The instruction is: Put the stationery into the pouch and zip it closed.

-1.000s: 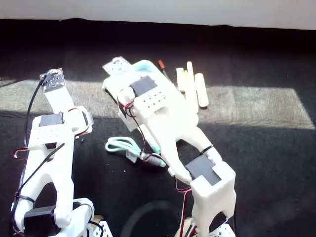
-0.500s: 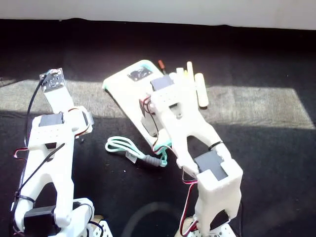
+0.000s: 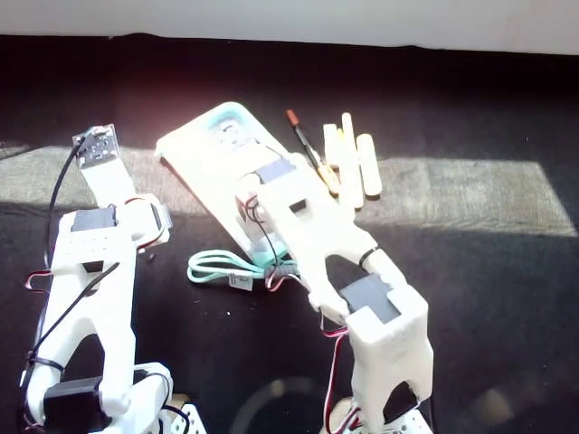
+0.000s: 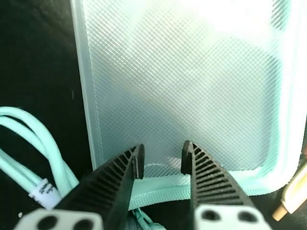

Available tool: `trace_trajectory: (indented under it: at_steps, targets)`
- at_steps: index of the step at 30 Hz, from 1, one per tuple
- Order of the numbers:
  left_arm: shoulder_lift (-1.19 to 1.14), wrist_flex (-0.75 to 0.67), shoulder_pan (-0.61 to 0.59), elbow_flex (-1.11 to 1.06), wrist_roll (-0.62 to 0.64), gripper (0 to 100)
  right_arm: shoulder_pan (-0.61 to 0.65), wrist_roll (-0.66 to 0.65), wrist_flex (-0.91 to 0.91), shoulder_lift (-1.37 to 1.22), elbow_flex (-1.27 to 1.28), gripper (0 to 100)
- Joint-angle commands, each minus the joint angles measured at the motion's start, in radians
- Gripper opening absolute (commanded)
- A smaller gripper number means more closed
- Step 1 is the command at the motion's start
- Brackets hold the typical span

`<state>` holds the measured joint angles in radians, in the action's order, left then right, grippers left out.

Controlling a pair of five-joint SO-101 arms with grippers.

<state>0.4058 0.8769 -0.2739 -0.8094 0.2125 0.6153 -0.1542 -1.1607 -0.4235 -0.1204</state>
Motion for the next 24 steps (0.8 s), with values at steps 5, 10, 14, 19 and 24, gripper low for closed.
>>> trace_trajectory:
  at_steps: [5,10,14,19,24]
  targets:
    - [0.008,-0.008,-0.01,0.041,-0.008,18,-0.013,-0.009,-0.372,-0.004,-0.252,15.2]
    - [0.008,-0.014,-0.01,0.047,-0.008,18,0.004,-0.015,-0.51,-0.002,-0.325,15.2]
    - [0.008,-0.014,-0.01,0.047,-0.008,18,0.015,-0.017,-0.561,-0.005,-0.312,15.2]
    - [0.008,-0.014,-0.01,0.047,-0.008,18,0.076,-0.017,-0.512,-0.002,-0.211,15.2]
    - [0.008,-0.014,-0.024,0.047,-0.011,18,0.151,-0.009,-0.44,-0.002,-0.105,14.8]
